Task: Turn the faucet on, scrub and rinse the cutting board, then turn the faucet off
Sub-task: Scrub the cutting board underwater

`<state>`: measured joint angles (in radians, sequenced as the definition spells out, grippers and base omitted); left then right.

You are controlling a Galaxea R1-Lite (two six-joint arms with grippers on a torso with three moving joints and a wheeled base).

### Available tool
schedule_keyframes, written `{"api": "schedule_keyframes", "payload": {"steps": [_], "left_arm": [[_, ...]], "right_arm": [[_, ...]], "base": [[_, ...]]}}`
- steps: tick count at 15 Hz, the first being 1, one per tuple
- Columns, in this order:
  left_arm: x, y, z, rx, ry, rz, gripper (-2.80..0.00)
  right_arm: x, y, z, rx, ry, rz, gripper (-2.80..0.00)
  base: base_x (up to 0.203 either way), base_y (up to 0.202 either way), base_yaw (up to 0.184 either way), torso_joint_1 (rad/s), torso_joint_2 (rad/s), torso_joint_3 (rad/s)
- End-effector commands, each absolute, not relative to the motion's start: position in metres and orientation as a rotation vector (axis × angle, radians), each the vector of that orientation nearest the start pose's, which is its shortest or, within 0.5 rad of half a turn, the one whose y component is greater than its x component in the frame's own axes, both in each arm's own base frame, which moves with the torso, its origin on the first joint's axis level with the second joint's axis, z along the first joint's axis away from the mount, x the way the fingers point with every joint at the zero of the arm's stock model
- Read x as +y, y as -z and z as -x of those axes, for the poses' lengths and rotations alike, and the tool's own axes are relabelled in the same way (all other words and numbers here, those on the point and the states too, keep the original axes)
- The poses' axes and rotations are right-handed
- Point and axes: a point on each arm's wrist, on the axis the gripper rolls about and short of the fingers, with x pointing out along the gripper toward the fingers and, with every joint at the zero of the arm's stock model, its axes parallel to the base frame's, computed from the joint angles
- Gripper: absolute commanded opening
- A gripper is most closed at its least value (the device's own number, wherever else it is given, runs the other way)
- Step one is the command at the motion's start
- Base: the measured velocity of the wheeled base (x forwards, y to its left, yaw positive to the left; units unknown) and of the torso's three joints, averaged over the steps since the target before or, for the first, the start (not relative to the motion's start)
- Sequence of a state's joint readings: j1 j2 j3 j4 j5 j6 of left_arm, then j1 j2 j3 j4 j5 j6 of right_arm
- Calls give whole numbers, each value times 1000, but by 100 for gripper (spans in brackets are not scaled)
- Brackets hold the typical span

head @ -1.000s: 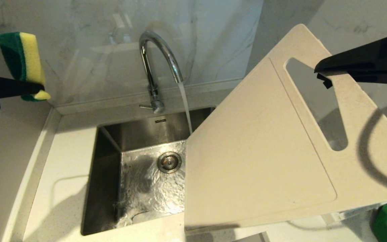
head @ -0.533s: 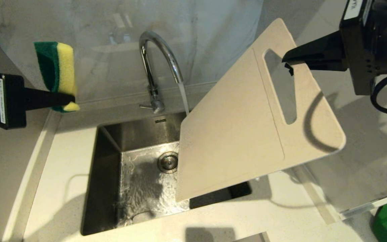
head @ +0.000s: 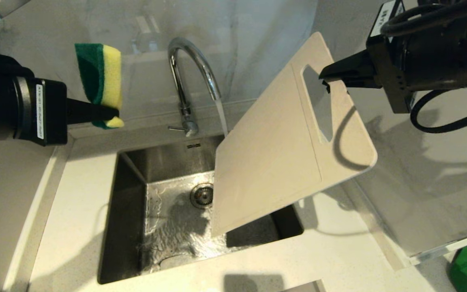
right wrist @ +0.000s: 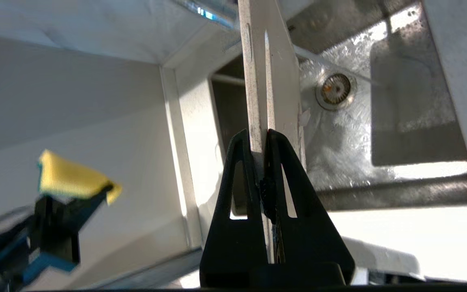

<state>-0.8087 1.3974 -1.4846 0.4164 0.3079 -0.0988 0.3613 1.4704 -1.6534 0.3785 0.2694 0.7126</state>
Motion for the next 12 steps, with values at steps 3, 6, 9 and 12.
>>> {"api": "schedule_keyframes", "payload": {"steps": [3,6,9,12], "left_arm": [[-152,-356,-152,298,488,-86,-280],[-154,-361,-148,280,510,-81,-280],[-155,-363,-147,275,519,-80,-280],[-155,-362,-147,279,519,-82,-280]], "right_arm": [[100,-377,-248,436,-519,-731,-280],[110,-365,-277,421,-491,-742,-280],[117,-358,-297,405,-485,-757,-280],[119,-364,-302,395,-487,-818,-280]], "base": [[0,0,0,0,0,0],[0,0,0,0,0,0],[0,0,0,0,0,0],[0,0,0,0,0,0]]}}
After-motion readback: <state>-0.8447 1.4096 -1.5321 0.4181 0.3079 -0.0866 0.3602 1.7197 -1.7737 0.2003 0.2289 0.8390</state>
